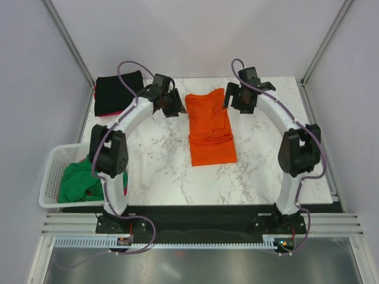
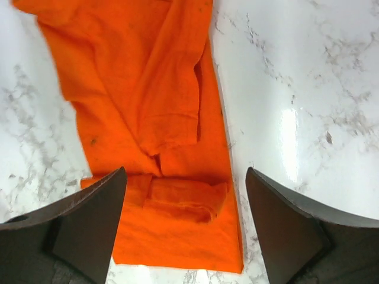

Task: Fold and stack the t-shirts
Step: Fold the tshirt

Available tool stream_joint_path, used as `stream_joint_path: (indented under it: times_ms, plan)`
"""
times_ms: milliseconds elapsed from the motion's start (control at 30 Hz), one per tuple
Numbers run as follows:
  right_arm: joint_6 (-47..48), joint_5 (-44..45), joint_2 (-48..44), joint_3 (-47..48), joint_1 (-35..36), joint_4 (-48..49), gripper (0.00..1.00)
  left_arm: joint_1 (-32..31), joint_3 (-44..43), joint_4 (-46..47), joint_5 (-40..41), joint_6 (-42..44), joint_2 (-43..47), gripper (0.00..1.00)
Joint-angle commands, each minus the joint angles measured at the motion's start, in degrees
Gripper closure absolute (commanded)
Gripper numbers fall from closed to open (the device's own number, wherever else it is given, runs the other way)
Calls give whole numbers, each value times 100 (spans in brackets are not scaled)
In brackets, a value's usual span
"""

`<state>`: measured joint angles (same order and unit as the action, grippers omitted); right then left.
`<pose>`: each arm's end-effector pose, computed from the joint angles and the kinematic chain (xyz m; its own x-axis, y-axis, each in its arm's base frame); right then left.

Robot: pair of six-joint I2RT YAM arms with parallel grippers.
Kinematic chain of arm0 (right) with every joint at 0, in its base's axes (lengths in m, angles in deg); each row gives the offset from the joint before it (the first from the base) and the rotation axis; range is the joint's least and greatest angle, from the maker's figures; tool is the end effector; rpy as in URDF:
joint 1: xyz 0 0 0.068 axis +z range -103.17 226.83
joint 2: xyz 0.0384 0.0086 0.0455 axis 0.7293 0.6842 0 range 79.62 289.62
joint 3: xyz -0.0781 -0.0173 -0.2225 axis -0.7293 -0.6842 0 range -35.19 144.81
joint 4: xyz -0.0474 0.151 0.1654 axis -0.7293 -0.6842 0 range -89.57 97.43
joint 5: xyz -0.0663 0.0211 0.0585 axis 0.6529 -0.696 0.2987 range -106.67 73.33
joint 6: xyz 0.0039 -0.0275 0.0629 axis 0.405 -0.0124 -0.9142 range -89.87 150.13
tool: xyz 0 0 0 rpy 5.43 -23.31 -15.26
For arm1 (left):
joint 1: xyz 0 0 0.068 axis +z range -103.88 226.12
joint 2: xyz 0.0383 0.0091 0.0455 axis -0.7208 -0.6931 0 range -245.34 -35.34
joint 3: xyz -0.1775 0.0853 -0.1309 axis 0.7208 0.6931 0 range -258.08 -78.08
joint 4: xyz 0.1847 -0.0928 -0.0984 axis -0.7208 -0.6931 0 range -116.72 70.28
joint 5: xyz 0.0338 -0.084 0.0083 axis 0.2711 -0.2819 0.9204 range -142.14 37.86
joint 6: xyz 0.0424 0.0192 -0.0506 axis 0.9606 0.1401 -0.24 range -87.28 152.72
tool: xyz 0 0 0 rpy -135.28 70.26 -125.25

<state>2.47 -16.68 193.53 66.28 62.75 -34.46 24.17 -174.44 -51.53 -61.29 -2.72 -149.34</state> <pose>0.3897 0.1111 0.2284 -0.8194 0.2489 -0.5164 0.1195 0.9552 0.2707 0.3807 -0.1629 0.2158 -0.8438 -0.2771 -0.4596 -0.0298 0.8793 -0.4754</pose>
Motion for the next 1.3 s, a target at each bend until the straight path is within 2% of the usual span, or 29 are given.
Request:
stream_joint_path:
  times_ms: [0, 33, 100, 133, 167, 233, 367, 533, 700, 1033, 1167, 1200, 1267]
  plan:
    - [50, -280, -1439, -967, 269, 65, 11, -54, 501, -396, -26, 424, 1000, 51]
    - [-11, -350, -1920, -1363, 375, 232, 11, -63, 1104, -196, -61, 415, 1367, 51]
    - [-46, -525, -2275, -2339, 743, 698, 13, -81, 1792, 121, -105, 293, 1756, 53]
    - [-55, -805, -2485, -2873, 850, 882, 13, -116, 2492, 288, -114, 240, 2115, 53]
    - [-73, -938, -2540, -3105, 947, 1258, 13, -142, 2838, 664, -131, 109, 2327, 54]
    - [-47, -948, -2436, -3396, 1149, 1359, 14, -326, 3733, 930, -105, -15, 2801, 55]
    - [199, -826, -1987, -3397, 1290, 1359, 16, -765, 4940, 1710, 80, -226, 3364, 55]
    - [358, -632, -1250, -2977, 1326, 1245, 18, -1047, 6153, 2899, -122, -560, 3446, 55]
    - [516, -290, -670, -2484, 1326, 1051, 19, -1109, 6524, 3646, -219, -622, 3139, 57]
    - [788, 325, 254, -1333, 1308, 587, 20, -1109, 6551, 3867, -325, -587, 2866, 57]
    - [806, 528, 702, -122, 1107, 94, 20, -1109, 6559, 3911, -342, -596, 2804, 57]
    - [771, 598, 894, 534, 1054, -11, 19, -1109, 6568, 3919, -342, -622, 2795, 57]
    - [649, 712, 1115, 1240, 852, -319, 19, -1109, 6551, 3928, -360, -613, 2734, 58]
